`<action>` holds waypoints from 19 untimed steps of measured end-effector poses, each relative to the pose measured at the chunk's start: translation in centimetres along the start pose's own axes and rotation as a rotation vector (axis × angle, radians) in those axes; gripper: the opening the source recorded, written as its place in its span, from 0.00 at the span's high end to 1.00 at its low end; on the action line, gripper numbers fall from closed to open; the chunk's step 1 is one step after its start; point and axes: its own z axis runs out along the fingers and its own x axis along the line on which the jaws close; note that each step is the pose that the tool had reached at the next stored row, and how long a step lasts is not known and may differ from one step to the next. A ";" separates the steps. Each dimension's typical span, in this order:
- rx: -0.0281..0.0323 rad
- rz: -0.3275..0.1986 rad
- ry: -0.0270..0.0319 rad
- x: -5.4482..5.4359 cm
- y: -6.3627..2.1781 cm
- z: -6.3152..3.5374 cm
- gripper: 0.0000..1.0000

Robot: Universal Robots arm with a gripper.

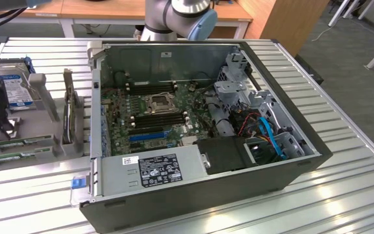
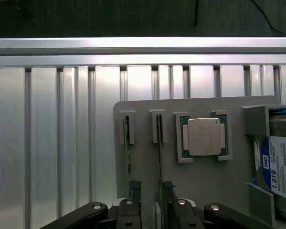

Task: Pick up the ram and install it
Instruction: 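Pick up the ram and move it above insertion slot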

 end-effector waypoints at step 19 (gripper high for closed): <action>0.0000 0.000 0.0000 1.3 -0.03 -0.03 0.69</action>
